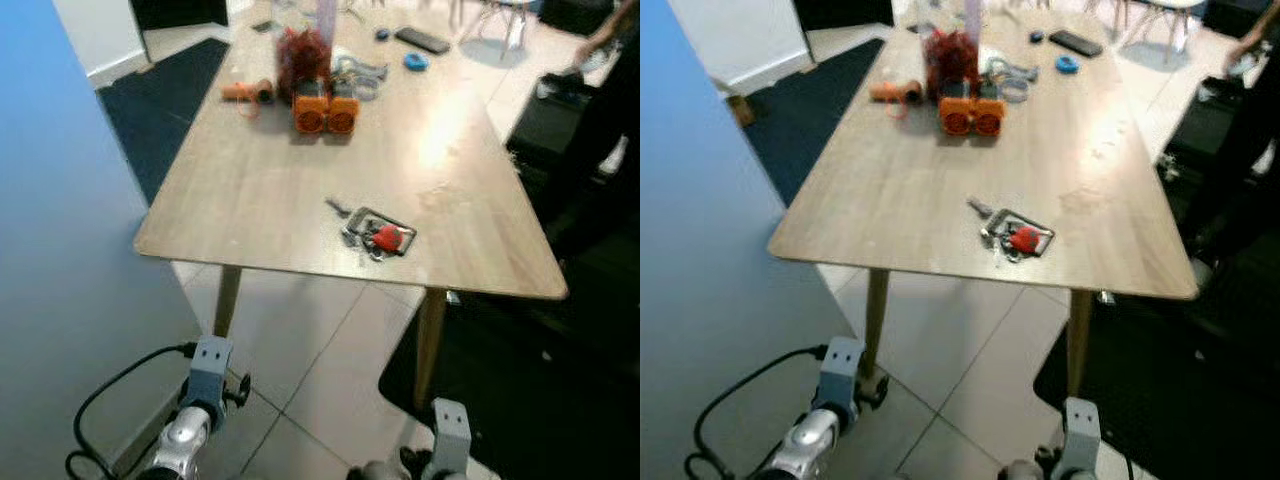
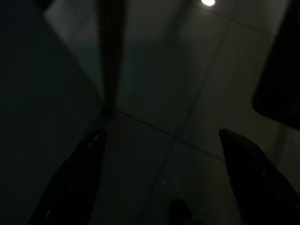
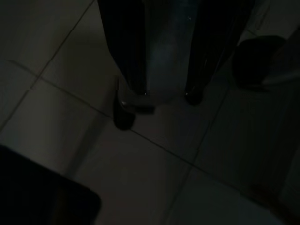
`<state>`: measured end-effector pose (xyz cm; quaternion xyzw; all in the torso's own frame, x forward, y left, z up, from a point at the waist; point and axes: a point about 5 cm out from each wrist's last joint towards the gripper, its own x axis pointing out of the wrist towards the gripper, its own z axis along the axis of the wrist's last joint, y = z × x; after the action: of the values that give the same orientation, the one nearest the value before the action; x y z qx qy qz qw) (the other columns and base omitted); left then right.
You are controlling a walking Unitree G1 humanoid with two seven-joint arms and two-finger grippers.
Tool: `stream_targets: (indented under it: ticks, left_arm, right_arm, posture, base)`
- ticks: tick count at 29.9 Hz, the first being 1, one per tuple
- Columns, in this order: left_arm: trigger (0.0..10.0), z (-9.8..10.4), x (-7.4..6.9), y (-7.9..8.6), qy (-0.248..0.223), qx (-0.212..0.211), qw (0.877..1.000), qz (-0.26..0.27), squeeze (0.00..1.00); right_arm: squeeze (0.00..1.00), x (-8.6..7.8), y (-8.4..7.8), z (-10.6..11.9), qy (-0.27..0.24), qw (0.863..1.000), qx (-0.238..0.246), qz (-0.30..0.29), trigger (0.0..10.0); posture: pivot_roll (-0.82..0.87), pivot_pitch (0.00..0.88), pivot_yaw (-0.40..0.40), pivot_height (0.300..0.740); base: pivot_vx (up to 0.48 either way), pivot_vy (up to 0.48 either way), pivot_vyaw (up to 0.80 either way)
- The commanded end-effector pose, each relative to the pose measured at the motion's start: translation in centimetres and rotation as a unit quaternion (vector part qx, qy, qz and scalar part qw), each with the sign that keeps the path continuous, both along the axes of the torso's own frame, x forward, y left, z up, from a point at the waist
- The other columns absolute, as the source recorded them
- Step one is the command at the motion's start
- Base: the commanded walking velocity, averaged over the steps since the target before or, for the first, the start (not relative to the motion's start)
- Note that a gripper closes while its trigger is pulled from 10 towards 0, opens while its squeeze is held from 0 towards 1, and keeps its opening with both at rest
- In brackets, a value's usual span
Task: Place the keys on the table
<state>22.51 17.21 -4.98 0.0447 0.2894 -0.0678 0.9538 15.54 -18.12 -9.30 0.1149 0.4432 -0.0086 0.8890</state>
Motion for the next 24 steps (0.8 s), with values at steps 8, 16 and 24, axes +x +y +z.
stream_targets:
  ticks: [8, 16, 24]
  left_arm:
    - [10.0, -0.36, -0.53, 0.46, 0.010, 0.009, 1.000, 0.007, 0.00]
    - [10.0, -0.31, -0.44, 0.83, 0.011, 0.014, 1.000, 0.013, 0.00]
    - [10.0, -0.21, -0.23, 1.12, 0.013, 0.018, 1.000, 0.017, 0.00]
  right_arm:
    - [0.00, -0.11, 0.58, -0.07, -0.001, 1.000, 0.009, 0.012, 10.0]
    - [0.00, 0.25, 0.65, 0.07, -0.006, 1.000, 0.009, 0.015, 10.0]
    - [0.00, 0.35, 0.67, 0.12, -0.008, 1.000, 0.009, 0.014, 10.0]
  posture:
    - [0.06, 0.065, -0.015, 0.740]
    - [0.06, 0.061, -0.015, 0.740]
    - [0.06, 0.059, -0.012, 0.740]
  base:
    - [0.000, 0.000, 0.80]
    - [0.000, 0.000, 0.80]
    - [0.000, 0.000, 0.80]
